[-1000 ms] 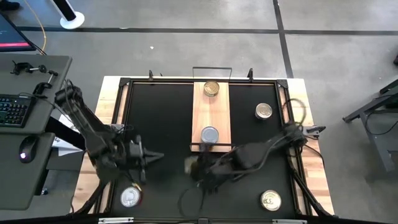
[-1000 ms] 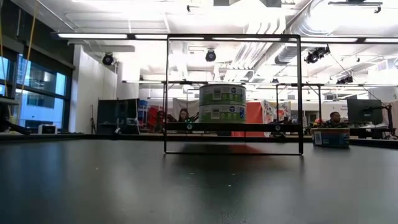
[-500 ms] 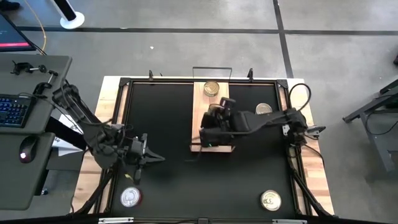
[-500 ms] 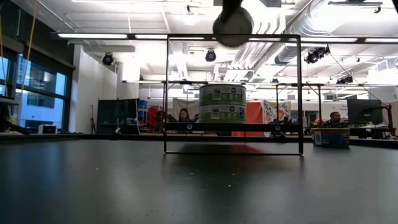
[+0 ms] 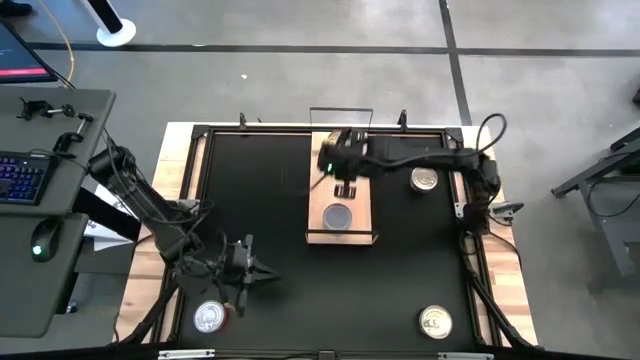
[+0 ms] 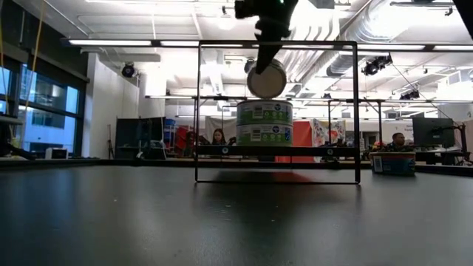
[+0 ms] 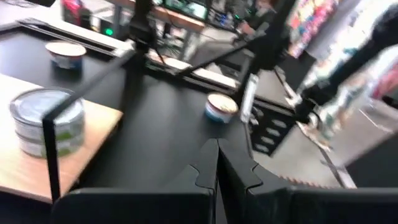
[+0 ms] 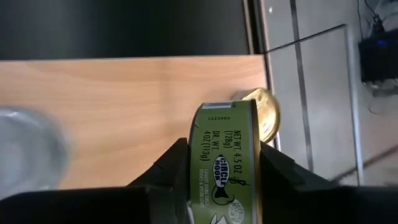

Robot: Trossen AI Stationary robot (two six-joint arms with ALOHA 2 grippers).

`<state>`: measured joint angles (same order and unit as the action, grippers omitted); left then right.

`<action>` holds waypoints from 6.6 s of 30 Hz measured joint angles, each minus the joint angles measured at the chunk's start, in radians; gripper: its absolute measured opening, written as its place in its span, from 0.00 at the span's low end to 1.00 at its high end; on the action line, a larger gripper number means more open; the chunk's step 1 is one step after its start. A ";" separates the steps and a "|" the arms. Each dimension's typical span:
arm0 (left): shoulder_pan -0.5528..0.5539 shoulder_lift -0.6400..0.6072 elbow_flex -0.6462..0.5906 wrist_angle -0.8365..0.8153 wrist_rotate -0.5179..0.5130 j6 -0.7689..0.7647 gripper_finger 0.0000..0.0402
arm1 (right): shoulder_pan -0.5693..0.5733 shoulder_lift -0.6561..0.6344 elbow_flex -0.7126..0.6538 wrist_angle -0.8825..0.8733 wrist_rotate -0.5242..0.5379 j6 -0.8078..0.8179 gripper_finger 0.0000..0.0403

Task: Stack canned seafood by type on shelf
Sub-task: Stack the green tuna can on top of the other green tuna can on the shelf, then put the blue-pink tuna can on the shelf

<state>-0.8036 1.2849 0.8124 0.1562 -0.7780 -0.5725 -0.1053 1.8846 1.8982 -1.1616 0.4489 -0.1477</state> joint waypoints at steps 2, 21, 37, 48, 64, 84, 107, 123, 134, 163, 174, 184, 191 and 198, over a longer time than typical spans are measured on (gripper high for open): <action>0.033 0.010 0.000 0.013 -0.016 0.000 0.00 | -0.051 -0.045 -0.070 0.059 -0.032 -0.067 0.27; 0.402 0.011 0.000 0.113 -0.035 0.113 0.00 | -0.323 -0.264 -0.635 0.752 -0.260 -0.626 0.32; 0.426 0.007 0.000 0.095 0.070 0.183 0.00 | -0.332 -0.119 -0.634 0.939 -0.196 -0.773 0.38; 0.423 0.007 0.000 0.071 0.098 0.182 0.00 | -0.334 -0.079 -0.635 0.968 -0.160 -0.839 0.38; 0.410 0.007 0.000 0.072 0.144 0.155 0.00 | -0.339 -0.079 -0.635 0.971 -0.059 -0.750 0.38; 0.395 0.007 0.001 0.045 0.144 0.142 0.00 | -0.313 -0.079 -0.633 0.967 -0.082 -0.698 0.43; 0.395 0.007 0.001 0.043 0.144 0.129 0.00 | -0.277 -0.079 -0.619 0.858 -0.027 -0.725 0.70; 0.398 -0.358 0.001 -0.199 0.210 0.166 0.00 | -0.228 -0.080 -0.204 0.080 -0.566 -0.141 0.70; 0.406 -0.394 0.002 -0.316 0.233 0.162 0.00 | -0.179 -0.255 -0.357 -0.142 -0.754 0.031 0.70; 0.399 -0.393 0.001 -0.497 0.391 0.110 0.00 | 0.748 -0.509 -0.720 0.181 -0.547 1.557 0.70; 0.309 -0.210 0.000 -0.144 0.339 -0.022 0.00 | 0.909 -0.350 -0.720 0.203 -0.673 1.562 0.69; 0.148 0.115 0.000 0.322 0.293 -0.104 0.00 | 1.104 -0.206 -0.720 0.203 -0.787 1.624 0.20; 0.143 0.129 0.000 0.262 0.240 -0.071 0.00 | 1.131 -0.190 -0.720 0.216 -0.712 1.716 0.05; 0.127 0.126 0.000 0.062 0.213 -0.048 0.00 | 1.079 -0.131 -0.720 0.213 -0.720 1.711 0.01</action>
<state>-0.6762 1.4113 0.8127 0.2177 -0.5648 -0.6201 0.9735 1.7540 1.1782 -0.9485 -0.2710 1.5630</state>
